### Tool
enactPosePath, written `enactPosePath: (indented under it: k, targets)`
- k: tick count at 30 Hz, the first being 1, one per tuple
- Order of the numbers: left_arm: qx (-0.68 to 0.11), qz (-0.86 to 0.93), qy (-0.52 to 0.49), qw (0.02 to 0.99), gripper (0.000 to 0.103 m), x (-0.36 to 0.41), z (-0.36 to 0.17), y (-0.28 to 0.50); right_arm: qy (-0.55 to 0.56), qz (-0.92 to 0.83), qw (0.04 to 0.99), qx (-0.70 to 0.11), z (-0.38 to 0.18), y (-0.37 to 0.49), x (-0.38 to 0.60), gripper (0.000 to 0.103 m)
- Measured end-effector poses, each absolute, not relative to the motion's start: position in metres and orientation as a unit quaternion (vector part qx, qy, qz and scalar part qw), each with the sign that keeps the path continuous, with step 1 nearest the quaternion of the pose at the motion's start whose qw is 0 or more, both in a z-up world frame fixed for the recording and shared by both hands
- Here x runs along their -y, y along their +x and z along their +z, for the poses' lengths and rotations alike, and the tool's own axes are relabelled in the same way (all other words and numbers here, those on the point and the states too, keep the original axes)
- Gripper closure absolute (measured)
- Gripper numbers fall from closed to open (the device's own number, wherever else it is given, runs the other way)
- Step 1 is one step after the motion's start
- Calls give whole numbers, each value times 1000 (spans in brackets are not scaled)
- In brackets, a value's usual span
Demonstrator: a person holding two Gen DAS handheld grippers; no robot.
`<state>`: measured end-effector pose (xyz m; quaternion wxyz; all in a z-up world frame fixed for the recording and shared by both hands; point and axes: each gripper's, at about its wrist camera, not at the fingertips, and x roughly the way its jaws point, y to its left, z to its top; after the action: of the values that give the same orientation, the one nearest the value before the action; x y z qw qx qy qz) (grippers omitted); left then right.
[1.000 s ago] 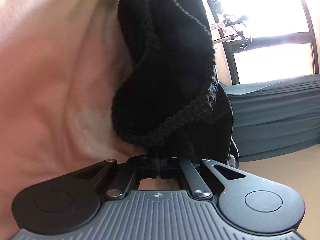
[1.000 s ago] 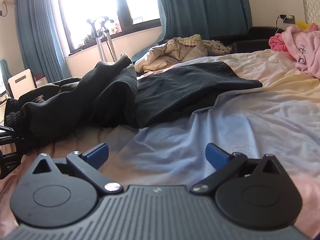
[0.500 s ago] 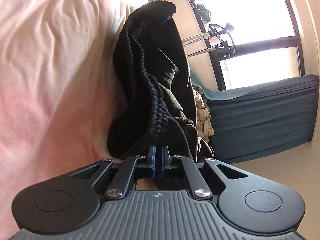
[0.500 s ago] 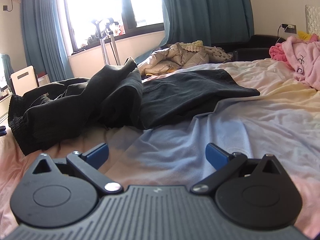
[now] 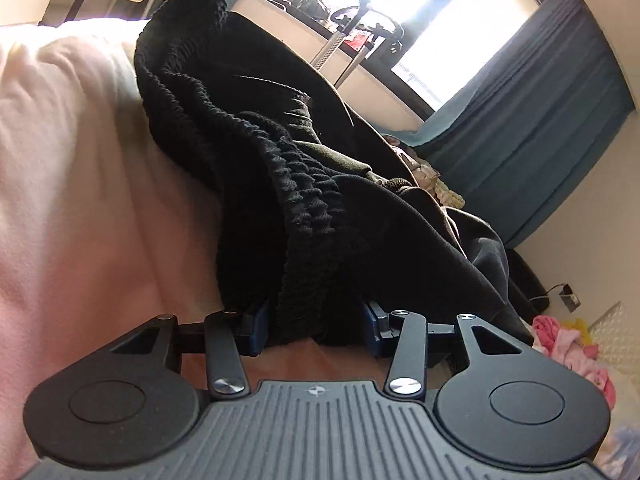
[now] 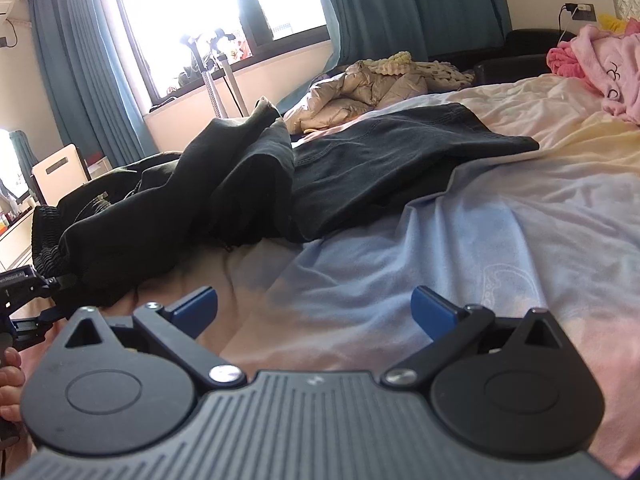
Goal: Fold clothes
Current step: 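Lift the waistband with the left gripper, raising the pants off the bed, then lower the waistband onto the bed and open the left gripper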
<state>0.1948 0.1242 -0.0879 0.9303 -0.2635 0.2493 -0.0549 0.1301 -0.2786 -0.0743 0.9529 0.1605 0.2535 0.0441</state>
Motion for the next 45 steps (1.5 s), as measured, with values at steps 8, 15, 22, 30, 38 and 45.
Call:
enactPosePath:
  k: [8, 15, 22, 30, 38, 45]
  targets:
    - [-266, -86, -126, 952, 70, -94, -87, 244, 151, 52, 952, -260, -85, 137, 276, 0]
    - [-214, -90, -146, 962, 94, -124, -36, 203, 139, 43, 959, -242, -79, 133, 277, 0]
    - [-164, -112, -196, 960, 94, -198, 67, 127, 111, 46, 965, -233, -71, 124, 271, 0]
    - [-202, -42, -172, 963, 94, -283, 71, 91, 90, 43, 972, -211, -57, 109, 268, 0]
    - [-252, 22, -310, 916, 83, -323, -22, 62, 89, 41, 972, -213, -57, 107, 268, 0]
    - [-296, 79, -308, 901, 31, -330, 2, 44, 93, 53, 972, -210, -54, 103, 266, 0]
